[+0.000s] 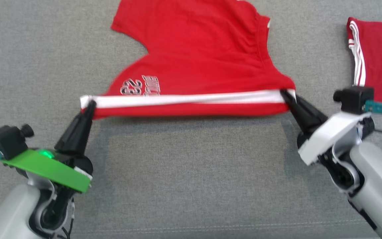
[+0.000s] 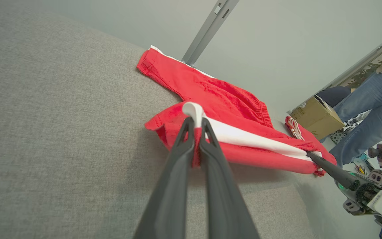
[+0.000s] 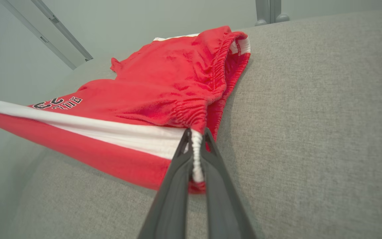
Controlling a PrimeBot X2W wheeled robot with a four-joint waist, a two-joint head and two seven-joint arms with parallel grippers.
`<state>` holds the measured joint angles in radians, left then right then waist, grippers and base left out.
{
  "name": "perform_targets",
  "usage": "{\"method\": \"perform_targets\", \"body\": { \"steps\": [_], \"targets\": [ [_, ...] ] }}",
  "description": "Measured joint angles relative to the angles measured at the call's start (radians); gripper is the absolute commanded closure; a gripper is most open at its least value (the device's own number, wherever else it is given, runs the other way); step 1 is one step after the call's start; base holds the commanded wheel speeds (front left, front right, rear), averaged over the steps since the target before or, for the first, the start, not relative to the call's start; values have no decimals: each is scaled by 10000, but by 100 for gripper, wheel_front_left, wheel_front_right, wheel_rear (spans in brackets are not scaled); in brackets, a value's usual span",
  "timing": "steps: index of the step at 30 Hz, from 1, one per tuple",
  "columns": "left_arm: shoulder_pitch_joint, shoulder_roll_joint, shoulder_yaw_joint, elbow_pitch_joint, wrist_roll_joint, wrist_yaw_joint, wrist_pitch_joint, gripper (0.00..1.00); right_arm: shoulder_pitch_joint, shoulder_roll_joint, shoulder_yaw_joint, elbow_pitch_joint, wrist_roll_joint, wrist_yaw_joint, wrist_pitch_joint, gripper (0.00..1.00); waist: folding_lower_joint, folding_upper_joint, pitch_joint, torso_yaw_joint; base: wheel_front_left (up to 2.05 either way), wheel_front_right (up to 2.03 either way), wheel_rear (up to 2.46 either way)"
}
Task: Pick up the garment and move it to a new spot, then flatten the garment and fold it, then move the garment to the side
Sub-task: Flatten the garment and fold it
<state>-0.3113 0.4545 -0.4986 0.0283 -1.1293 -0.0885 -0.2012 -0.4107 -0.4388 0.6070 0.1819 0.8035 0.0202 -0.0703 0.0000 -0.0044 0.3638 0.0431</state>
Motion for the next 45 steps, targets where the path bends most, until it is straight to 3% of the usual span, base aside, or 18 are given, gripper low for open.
{"method": "perform_targets", "body": {
  "steps": [8, 13, 19, 29, 37, 45],
  "targets": [
    [1763, 123, -546, -384, 104, 35, -65, 100, 2224, -476, 79, -479, 809, 75, -38, 100, 0, 0, -765, 154, 0, 0, 0],
    [2947, 717, -322, -1091, 109, 301, -71, 100, 3465, -690, -29, -1530, 1622, 46, 94, 100, 0, 0, -1105, 370, 0, 0, 0],
    [3028, 1480, 228, -1942, 44, 370, -136, 100, 3568, -667, -188, -2592, 1835, 44, 79, 100, 0, 0, -991, 375, 0, 0, 0],
    [86, 2587, 161, -2533, 316, 209, 1730, 100, 2452, 84, -194, -3237, 1850, -132, 98, 100, 0, 0, 64, -8, 0, 0, 0],
    [-2275, 3189, 180, -2316, 59, 178, 3712, 100, 840, 754, -236, -3156, 2015, -311, 500, 100, 0, 0, 1037, -559, 0, 0, 0],
    [-4235, 3605, 491, -2090, -19, 272, 5051, 100, -1018, 1496, -282, -2941, 1850, -370, 640, 100, 0, 0, 2021, -1303, 0, 0, 0]
  ]
}}
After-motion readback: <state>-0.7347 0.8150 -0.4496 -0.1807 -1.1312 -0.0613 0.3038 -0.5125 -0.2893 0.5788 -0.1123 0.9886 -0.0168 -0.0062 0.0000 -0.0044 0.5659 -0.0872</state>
